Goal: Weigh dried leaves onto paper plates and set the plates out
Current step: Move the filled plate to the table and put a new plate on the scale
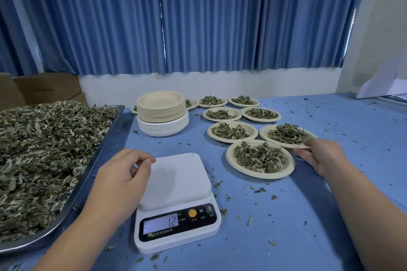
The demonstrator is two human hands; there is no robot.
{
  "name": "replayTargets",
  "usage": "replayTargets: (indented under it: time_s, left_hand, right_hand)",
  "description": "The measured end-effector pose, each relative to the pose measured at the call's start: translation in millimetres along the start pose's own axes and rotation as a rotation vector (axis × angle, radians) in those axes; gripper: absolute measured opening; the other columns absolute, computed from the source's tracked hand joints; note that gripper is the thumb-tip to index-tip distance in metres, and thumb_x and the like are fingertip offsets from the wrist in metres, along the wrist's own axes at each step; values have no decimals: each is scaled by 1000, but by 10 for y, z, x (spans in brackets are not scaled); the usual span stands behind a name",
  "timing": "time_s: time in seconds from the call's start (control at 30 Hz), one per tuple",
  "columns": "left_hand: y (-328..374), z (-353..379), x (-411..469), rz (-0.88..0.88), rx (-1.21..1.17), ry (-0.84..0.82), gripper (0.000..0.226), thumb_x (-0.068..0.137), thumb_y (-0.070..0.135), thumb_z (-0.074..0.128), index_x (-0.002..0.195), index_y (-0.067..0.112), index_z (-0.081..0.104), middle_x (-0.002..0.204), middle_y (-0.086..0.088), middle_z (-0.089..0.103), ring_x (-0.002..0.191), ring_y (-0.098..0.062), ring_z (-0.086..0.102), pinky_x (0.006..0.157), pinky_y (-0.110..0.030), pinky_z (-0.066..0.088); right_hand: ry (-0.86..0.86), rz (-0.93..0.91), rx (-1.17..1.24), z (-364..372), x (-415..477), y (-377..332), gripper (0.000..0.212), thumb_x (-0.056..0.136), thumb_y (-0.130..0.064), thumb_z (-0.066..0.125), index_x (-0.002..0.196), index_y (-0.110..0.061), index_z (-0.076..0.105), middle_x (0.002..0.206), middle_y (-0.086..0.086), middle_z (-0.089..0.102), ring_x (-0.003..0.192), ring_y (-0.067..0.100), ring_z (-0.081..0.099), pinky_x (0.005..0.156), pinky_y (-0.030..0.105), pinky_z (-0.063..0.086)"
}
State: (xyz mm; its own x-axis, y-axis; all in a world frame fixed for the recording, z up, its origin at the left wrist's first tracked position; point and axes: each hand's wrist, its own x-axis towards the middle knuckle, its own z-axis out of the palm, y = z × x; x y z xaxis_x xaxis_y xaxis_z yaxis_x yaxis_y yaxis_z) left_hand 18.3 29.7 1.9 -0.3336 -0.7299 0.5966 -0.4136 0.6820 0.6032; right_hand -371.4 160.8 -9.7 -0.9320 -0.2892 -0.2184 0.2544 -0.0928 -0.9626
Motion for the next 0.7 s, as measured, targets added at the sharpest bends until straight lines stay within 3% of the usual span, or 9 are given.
replayTargets:
  time_s: [0.13,0.3,0.53,0.7]
  left_hand:
    - [-10,-2,-2,-12,-3,-4,27,89,12,59,75,33,65,81,20,58,73,-6,53,61,-6,36]
    - [-7,-3,-5,-30,-14,1,27,89,13,59,74,34,65,80,15,61,74,-3,54,62,-6,36]
    - [-52,30,47,-132,-45,-6,25,92,14,57,79,34,64,85,12,59,73,3,52,61,-11,35]
    - [-178,113,111,-347,-179,46,19,95,15,52,90,30,63,100,9,59,83,1,53,67,-21,37]
  right_hand:
    - [-90,-42,-1,32,5,-5,44,92,10,45,136,11,40,139,29,45,111,33,61,54,19,55]
    - [-58,35,86,46,-28,-16,22,90,8,53,112,11,52,125,22,54,100,27,64,68,25,57]
    - [-146,-29,134,95,-205,-36,14,92,5,52,106,5,52,83,15,56,64,19,59,47,21,56]
    - [-331,-169,117,320,-553,-49,2,89,0,59,90,2,61,66,9,55,51,11,55,48,20,50]
